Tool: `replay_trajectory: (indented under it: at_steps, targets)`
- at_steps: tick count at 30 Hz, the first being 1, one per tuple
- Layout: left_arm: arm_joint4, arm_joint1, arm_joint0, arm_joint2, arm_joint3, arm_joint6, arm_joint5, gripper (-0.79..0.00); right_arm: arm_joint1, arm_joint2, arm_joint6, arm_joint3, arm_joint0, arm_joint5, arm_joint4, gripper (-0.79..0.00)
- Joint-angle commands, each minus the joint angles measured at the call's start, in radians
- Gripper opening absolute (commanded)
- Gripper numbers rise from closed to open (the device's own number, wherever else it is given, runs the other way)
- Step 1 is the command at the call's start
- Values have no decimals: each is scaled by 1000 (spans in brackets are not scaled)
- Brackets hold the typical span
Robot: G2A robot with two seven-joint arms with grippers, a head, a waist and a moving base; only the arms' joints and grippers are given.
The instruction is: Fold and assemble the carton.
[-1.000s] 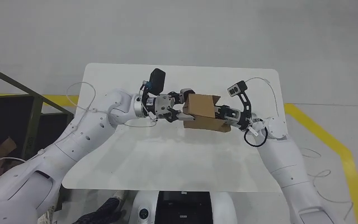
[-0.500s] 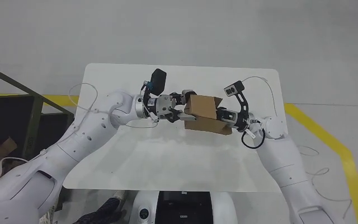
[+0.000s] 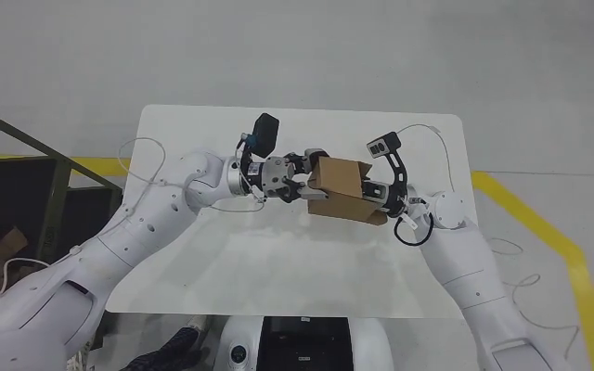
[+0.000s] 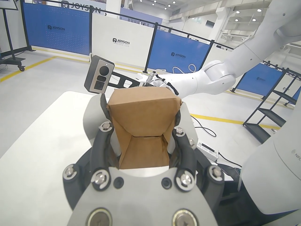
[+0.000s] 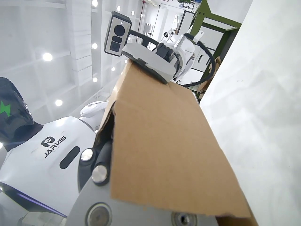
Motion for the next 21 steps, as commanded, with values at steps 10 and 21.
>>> replay_trajectory:
  at_steps: [10, 21]
  targets:
    - [-1, -5, 0, 3, 6, -3, 0, -329, -1, -9, -3, -5, 2, 0, -1, -785]
    - [-10, -4, -4, 4, 8, -15, 0, -314, 2, -8, -2, 1, 6, 12, -11, -785]
